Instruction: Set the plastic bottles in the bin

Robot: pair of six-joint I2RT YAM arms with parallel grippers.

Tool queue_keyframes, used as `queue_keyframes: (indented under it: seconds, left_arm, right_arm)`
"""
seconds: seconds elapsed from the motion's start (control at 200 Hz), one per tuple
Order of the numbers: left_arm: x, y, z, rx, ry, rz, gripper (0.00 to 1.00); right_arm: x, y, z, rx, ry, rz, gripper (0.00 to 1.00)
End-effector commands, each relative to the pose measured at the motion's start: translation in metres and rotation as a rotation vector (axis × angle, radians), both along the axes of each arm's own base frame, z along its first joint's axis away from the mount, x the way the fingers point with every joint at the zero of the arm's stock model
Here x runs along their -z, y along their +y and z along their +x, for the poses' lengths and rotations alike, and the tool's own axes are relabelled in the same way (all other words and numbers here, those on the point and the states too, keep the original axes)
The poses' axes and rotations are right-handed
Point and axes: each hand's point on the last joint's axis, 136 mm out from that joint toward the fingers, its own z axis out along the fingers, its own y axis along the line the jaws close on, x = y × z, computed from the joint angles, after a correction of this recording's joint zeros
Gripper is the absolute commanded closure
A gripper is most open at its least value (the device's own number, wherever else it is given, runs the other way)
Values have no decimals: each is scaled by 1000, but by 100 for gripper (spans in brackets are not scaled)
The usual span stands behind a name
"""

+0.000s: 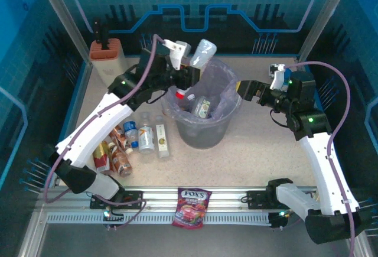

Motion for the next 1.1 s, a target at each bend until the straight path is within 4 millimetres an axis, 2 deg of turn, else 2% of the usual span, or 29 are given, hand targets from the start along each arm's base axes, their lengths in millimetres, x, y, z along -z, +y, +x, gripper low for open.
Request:
queue_keyframes:
  seconds: [0.0, 0.1, 0.185, 0.24, 0.325, 0.56, 0.665, 0.73, 0.79, 0.941, 1.001, 1.096]
  left_arm:
    - [2, -13, -7, 48, -1, -18, 51]
    - [21, -15, -10, 47, 44, -5, 49]
    - [33, -14, -13, 44, 69, 4, 42]
    - [36, -13, -14, 45, 75, 6, 34]
    - [30, -13, -18, 56, 64, -2, 25]
    - [-2, -2, -26, 45, -9, -20, 11]
    - [-20, 21, -35, -25, -50, -21, 10]
    - [-27, 43, -43, -92, -58, -35, 11]
    - [-25, 67, -49, -155, -30, -77, 14]
    - [9, 120, -56, -286, 117, -326, 28]
    - [22, 128, -57, -295, 168, -422, 30]
    - [43, 128, -57, -303, 237, -510, 30]
  right_arm:
    - [-5, -3, -2, 2, -23, 12, 0]
    - [-2, -4, -1, 0, -12, 7, 0]
    - [2, -3, 0, -7, 2, 4, 0]
    - [5, -3, 0, -10, 9, 4, 0]
    - [11, -2, 0, -14, 25, 2, 0]
    - [25, -1, -9, -47, 90, 3, 4]
    - [33, -6, -14, -42, 135, 19, 12]
    - [39, -12, -16, -33, 168, 40, 16]
    - [42, -14, -18, -49, 184, 90, 21]
    - [46, -14, -15, -97, 196, 263, 34]
    - [48, -13, -13, -115, 206, 317, 35]
    - [50, -12, -11, -128, 211, 355, 35]
